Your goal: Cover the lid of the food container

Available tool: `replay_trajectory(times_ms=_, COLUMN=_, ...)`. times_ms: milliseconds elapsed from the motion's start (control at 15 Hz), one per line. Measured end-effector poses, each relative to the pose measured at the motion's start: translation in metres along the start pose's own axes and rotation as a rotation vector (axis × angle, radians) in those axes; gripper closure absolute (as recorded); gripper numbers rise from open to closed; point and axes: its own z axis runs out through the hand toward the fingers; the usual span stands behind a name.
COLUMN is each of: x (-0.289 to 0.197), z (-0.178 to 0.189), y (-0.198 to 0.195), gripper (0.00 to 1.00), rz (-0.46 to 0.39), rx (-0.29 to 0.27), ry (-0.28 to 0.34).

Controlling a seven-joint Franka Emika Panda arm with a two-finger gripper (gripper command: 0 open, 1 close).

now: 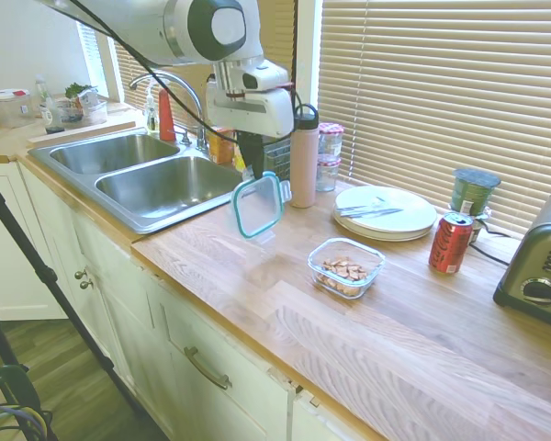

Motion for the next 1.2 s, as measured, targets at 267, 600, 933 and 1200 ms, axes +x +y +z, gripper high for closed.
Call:
replay_trajectory(times_ms=267, x=0.026, z=0.001, y=0.023, gripper=1.00, rz=0.019, rx=0.010, ry=-0.017)
replay_trajectory(times_ms=600, x=0.046, z=-0.003, y=0.044, gripper=1.00, rz=0.033, rx=0.030, ry=-0.031)
replay_trajectory(times_ms=933, x=0.054, z=-0.006, y=0.065, gripper=1.00, rz=0.049, rx=0.045, ry=-0.039)
replay_trajectory(times_ms=1200, x=0.055, z=-0.011, y=0.075, gripper=1.00, rz=0.058, rx=0.065, ry=-0.041)
